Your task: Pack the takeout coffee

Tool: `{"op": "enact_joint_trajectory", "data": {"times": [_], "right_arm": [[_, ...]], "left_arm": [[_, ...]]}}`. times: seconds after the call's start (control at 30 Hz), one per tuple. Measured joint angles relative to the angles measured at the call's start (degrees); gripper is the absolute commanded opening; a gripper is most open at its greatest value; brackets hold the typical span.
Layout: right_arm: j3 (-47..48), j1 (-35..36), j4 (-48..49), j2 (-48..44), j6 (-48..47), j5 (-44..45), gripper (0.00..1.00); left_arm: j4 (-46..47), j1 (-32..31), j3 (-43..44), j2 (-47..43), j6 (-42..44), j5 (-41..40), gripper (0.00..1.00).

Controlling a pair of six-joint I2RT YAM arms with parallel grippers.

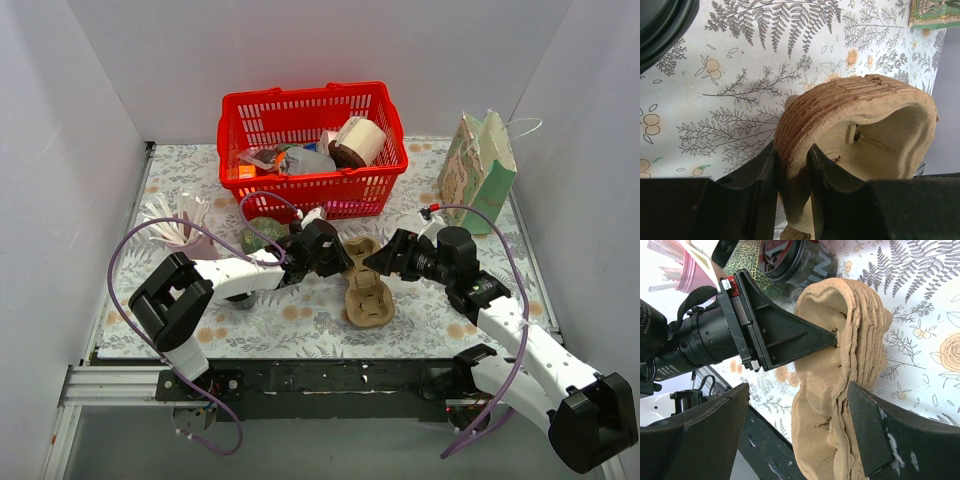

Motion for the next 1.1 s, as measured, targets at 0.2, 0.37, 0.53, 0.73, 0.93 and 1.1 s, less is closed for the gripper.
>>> {"op": "enact_joint_trajectory", "data": {"times": [0.2,0.37,0.53,0.73,0.93,1.1], "right_arm": [[0.0,0.0,0.5,1.3,0.0,-1.6,0.86],[0.0,0.1,1.2,2.0,0.1,-2.0,0.86],[0.0,0.1,1.9,2.8,0.2,-2.2,0.86],[0.0,0.1,3.4,4.4,0.5,-3.0,0.86],[0.0,0.7,6.0,7.1,0.8,-3.5,0.86],[0.0,2.4,6.6,7.8,0.5,-3.8,0.86]], "left_arm": [[-0.2,0.0,0.0,0.0,-0.1,0.4,0.00],[-0.5,0.0,0.0,0.0,-0.1,0.4,0.00],[-0.6,0.1,0.0,0.0,0.1,0.0,0.00],[-0.9,0.2,0.0,0.1,0.7,-0.7,0.00],[-1.9,0.5,0.0,0.4,1.0,-1.6,0.00],[-2.1,0.4,0.7,1.6,0.9,-0.5,0.00]]}}
